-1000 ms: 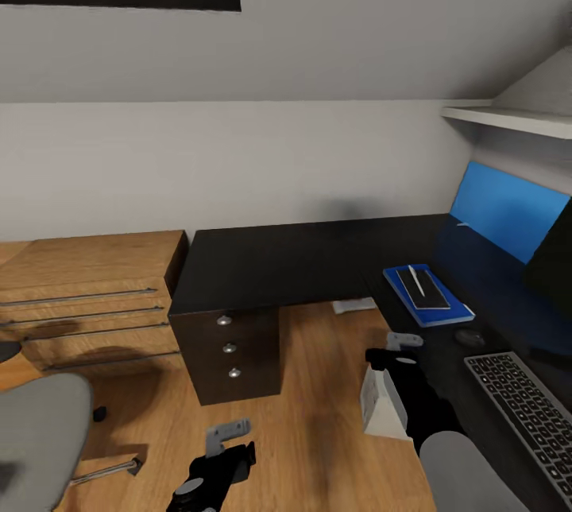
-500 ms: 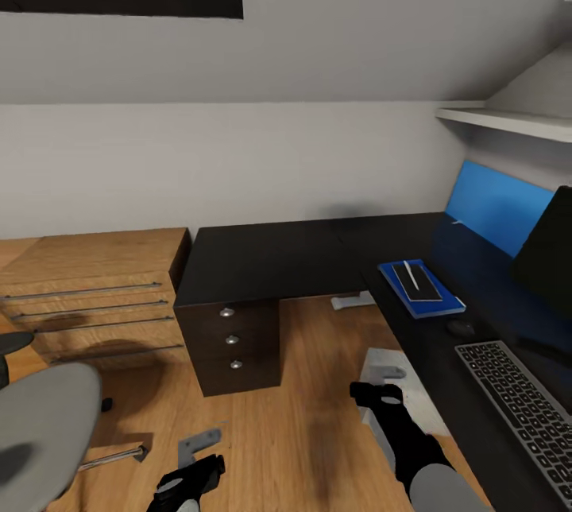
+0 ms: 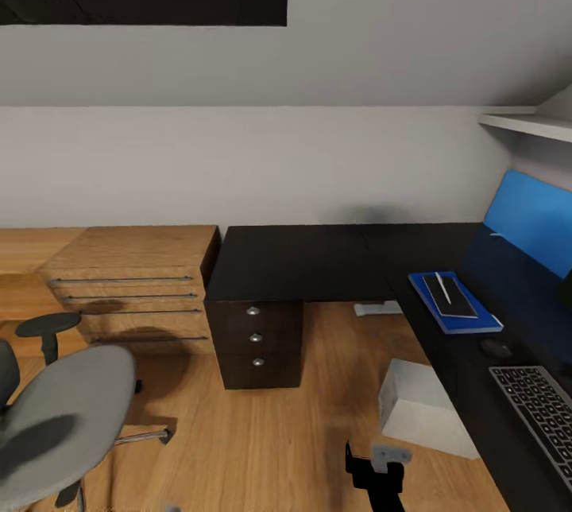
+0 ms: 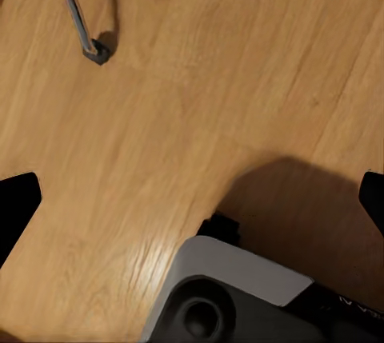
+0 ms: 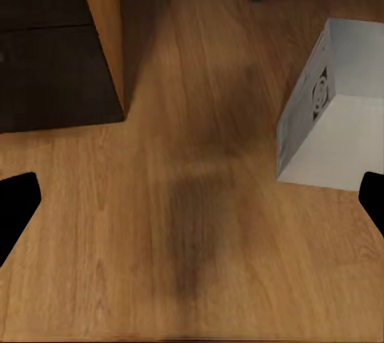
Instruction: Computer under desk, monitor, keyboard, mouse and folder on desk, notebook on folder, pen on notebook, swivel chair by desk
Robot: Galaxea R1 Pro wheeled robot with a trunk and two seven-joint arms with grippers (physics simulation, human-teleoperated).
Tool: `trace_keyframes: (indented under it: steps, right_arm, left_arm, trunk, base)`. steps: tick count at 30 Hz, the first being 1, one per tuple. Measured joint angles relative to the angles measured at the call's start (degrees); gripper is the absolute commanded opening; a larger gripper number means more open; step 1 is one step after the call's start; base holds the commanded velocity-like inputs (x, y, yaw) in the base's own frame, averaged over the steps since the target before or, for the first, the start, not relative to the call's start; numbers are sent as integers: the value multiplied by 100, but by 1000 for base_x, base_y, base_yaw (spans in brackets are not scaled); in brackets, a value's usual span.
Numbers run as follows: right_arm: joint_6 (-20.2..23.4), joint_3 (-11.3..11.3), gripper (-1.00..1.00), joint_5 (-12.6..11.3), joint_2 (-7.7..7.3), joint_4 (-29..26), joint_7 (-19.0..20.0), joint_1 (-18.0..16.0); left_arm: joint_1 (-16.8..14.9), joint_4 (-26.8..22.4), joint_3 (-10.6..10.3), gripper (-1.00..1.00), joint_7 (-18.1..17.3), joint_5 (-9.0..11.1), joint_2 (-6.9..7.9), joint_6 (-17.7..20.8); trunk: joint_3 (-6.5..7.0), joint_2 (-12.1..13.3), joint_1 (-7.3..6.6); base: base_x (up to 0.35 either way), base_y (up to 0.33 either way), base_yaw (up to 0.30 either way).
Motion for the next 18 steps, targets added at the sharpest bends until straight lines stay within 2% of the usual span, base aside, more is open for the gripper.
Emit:
trace_keyframes:
  steps: [5,7,13,18]
  right_arm:
    - [-141,-3,100,-3,-72,45,2,141]
    - [-160,0,100,-2,-104,50,1,163]
    - [-207,-1,100,-2,-192,58,3,276]
    - [-508,0,100,3,-222,60,2,472]
  left_arm:
    - [-1,886,-149,100,-852,-46,-26,-568]
    - [-2,1122,-172,100,-1035,-47,-42,-705]
    - [-3,1598,-197,100,-1278,-48,-71,-932]
    - [-4,1780,-186,100,-1345,-29,-76,-1007]
  trunk:
    - [90,201,-110]
    - [126,281,-154]
    - [234,522,-286]
    - [324,723,-396]
  base:
    - [0,0,276]
    - [0,0,278]
    - [0,0,279]
    - [0,0,279]
